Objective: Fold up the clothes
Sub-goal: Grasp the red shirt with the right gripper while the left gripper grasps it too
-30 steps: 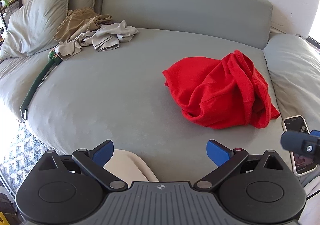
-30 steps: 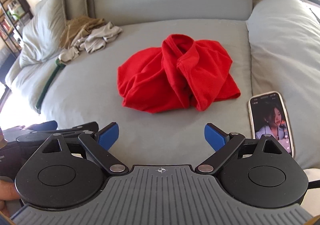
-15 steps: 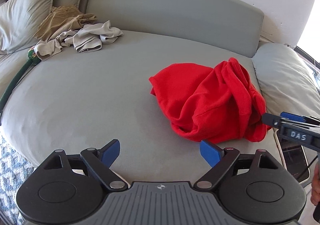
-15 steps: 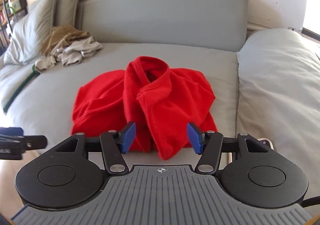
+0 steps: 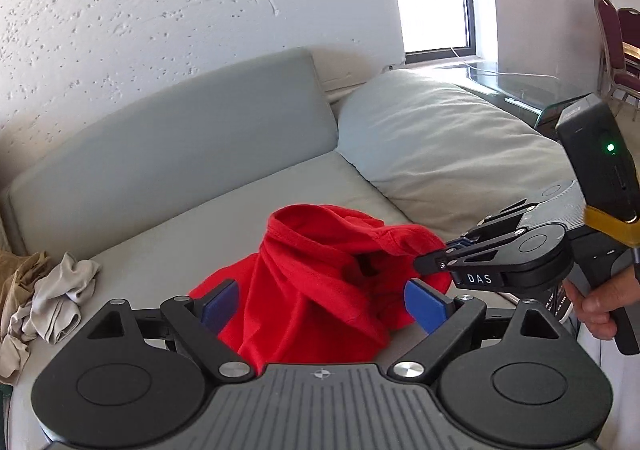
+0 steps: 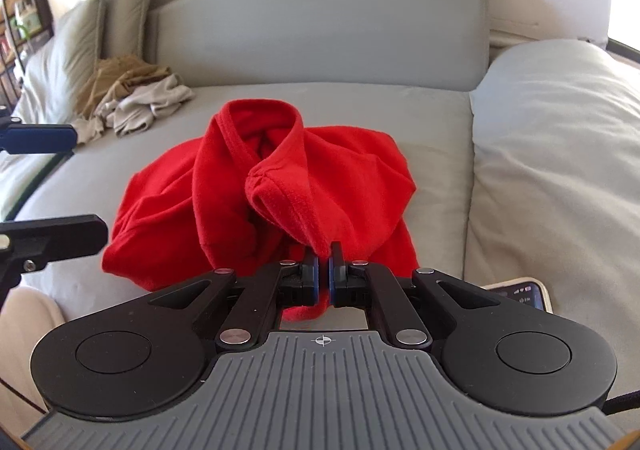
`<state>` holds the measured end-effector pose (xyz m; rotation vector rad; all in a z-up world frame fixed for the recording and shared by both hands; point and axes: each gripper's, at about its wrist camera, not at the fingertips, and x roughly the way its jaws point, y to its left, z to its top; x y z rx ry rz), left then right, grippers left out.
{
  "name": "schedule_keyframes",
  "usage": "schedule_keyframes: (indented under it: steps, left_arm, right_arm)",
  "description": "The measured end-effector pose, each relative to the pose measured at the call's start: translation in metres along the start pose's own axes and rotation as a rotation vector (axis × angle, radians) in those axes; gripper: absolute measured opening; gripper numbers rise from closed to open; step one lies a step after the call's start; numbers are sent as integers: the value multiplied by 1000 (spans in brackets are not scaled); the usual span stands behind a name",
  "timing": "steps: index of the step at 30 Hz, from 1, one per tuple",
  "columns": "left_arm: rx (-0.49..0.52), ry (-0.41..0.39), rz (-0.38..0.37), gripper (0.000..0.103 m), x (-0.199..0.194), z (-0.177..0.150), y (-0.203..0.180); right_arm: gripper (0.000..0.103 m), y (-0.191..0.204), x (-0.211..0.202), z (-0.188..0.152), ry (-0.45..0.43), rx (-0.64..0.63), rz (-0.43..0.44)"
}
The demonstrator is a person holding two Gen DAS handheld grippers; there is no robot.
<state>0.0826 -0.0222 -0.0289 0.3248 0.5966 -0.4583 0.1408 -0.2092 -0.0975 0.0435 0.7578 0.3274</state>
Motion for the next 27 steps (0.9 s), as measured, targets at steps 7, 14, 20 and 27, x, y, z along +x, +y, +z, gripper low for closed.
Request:
schedule_keyframes:
  steps: [7,14,20,27]
  left_arm:
    - [210,-170,-79,88,-11,28,-10]
    - [739,-101,-143,69,10,34,-49]
    - [1019,-63,-162,62,31,32,-76]
    - [1043,13,-176,11,48,47,-88]
  right_arm:
    - [4,-4,-31,33,-113,-34,118]
    - [4,2,-60,21,-125,-186,172]
    - [4,-5,-68,13,-103,-195,179]
    - [6,1,-79,10,-70,-261,144]
